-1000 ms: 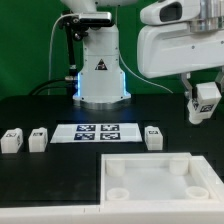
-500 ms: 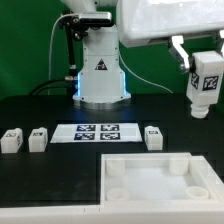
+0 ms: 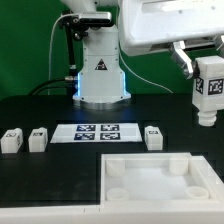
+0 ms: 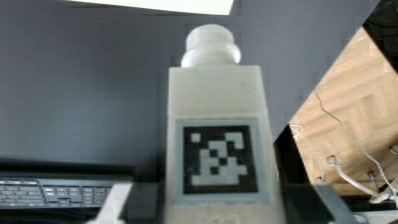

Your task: Assemble one leg

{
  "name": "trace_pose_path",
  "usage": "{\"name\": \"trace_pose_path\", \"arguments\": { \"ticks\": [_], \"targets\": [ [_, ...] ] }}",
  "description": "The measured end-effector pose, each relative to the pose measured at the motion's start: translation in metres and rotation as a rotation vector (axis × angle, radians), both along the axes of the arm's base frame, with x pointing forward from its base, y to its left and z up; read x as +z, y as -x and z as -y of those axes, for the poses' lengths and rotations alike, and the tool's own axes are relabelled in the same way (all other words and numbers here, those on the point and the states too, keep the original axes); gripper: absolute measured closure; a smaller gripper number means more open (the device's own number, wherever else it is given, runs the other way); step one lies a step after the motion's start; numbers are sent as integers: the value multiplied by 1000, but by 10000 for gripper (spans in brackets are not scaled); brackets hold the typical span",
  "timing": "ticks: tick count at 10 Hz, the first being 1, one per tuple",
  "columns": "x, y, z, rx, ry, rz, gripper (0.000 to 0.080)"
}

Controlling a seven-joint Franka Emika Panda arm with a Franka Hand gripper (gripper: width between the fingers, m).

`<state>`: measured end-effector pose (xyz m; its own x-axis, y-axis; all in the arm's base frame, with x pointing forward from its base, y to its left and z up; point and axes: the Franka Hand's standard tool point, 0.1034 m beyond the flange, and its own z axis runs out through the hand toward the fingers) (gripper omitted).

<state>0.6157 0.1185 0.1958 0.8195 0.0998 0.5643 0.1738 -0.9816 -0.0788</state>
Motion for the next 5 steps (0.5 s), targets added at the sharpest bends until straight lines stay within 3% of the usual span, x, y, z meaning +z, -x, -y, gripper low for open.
{"name": "trace_pose_path", "arguments": {
  "ticks": [1, 2, 3, 5],
  "targets": [
    [-5, 0, 0, 2, 1, 9, 507],
    [-29, -1, 2, 8, 3, 76, 506],
    [-55, -5, 1, 9, -2, 60, 506],
    [-52, -28, 3, 18, 3, 90, 506]
  ]
}}
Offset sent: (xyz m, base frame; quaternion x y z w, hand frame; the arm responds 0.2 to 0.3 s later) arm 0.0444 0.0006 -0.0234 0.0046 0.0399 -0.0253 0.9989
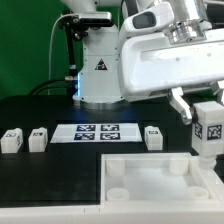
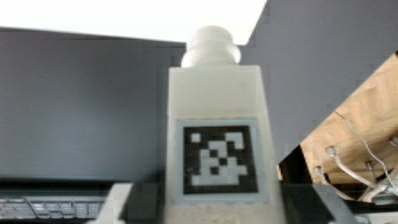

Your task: Assemble one leg

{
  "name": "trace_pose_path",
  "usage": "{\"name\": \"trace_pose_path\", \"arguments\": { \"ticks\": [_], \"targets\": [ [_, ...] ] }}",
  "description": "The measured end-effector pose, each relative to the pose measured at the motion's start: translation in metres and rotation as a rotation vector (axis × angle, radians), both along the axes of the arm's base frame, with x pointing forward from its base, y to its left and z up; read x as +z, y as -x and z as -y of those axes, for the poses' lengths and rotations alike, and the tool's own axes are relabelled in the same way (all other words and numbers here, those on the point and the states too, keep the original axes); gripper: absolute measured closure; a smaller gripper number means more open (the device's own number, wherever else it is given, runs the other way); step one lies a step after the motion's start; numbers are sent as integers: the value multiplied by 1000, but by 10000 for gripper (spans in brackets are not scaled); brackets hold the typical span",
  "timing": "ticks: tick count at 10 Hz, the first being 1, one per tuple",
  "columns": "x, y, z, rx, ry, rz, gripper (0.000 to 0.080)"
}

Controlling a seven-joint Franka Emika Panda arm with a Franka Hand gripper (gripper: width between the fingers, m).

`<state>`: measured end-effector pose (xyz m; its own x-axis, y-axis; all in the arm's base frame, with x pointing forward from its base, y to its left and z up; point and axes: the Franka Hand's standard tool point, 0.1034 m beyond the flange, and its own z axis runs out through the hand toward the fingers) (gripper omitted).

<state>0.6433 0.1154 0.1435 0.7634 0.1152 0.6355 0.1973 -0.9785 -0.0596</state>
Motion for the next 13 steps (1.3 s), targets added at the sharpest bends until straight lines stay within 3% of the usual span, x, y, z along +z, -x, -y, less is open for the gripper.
{"name": "trace_pose_path", "arguments": {
  "ticks": [6, 10, 13],
  "targets": [
    [-23, 9, -6, -4, -7, -53, 506],
    [-46, 12, 12, -16, 5, -65, 506],
    [-47, 13, 11, -18, 5, -48, 506]
  ]
}}
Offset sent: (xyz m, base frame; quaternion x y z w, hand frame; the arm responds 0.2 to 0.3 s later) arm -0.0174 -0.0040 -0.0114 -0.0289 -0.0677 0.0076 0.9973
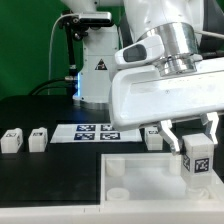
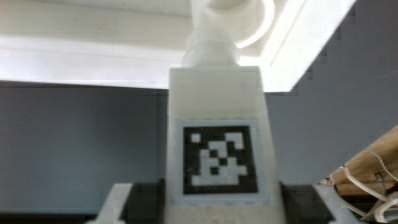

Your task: Assemble one leg

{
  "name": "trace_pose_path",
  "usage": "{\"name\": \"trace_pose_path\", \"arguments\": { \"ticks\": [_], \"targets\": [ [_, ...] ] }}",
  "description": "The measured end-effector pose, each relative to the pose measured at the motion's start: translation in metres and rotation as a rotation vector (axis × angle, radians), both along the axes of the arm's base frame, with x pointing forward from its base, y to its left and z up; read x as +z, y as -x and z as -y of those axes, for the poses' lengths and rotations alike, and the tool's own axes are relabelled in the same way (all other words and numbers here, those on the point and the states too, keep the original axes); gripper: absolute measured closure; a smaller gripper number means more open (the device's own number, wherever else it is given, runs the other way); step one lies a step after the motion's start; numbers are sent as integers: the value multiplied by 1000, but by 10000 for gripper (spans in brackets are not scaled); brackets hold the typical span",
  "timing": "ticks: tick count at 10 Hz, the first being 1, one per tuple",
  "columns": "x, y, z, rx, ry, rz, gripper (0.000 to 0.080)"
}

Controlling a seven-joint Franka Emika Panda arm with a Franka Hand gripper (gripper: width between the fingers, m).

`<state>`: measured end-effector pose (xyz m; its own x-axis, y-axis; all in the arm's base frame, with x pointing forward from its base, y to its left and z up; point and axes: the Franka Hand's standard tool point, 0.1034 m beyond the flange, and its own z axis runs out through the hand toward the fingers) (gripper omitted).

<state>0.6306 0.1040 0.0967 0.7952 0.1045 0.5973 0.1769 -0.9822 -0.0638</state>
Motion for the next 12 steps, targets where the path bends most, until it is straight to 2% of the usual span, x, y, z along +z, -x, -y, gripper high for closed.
{"name": "trace_pose_path", "arguments": {
  "ticks": [5, 8, 12],
  "targets": [
    [0, 13, 6, -3, 8, -15, 506],
    [0, 14, -1, 7, 7, -9, 506],
    [0, 15, -2, 8, 7, -10, 506]
  ]
}}
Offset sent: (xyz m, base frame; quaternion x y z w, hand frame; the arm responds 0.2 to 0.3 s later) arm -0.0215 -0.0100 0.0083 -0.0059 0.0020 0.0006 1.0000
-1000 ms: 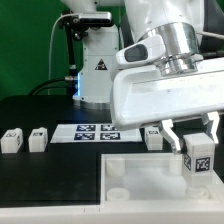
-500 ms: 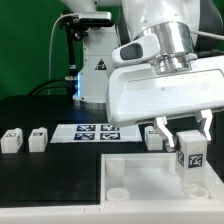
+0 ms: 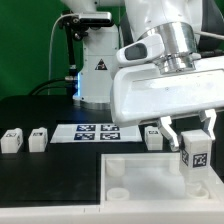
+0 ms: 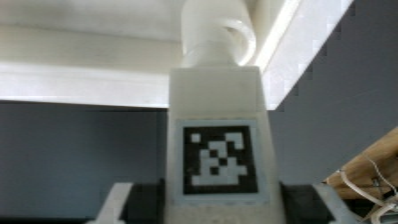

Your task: Assemble one leg

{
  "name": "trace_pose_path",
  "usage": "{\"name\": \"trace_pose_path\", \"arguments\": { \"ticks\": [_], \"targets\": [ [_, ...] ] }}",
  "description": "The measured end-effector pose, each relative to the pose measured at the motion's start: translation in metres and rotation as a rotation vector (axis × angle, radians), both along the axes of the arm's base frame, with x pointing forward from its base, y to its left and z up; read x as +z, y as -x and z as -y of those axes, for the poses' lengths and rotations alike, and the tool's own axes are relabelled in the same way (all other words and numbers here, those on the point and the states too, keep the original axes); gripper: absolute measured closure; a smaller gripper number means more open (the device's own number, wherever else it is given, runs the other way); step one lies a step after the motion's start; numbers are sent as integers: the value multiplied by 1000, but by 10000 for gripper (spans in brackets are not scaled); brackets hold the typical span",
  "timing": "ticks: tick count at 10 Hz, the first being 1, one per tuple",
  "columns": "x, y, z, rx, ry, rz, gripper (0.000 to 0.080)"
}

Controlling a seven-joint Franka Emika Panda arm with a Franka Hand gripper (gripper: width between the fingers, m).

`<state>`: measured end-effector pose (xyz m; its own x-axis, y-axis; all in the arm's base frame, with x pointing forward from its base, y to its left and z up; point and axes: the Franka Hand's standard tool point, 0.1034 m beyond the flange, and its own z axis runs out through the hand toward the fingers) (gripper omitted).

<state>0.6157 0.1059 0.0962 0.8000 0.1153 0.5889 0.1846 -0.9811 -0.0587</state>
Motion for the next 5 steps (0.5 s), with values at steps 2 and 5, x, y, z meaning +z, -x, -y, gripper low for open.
{"name": "trace_pose_path", "arguments": {
  "ticks": [2, 5],
  "targets": [
    [-1, 0, -4, 6, -1, -2, 506],
    [-6, 1, -7, 11, -2, -15, 506]
  ]
}}
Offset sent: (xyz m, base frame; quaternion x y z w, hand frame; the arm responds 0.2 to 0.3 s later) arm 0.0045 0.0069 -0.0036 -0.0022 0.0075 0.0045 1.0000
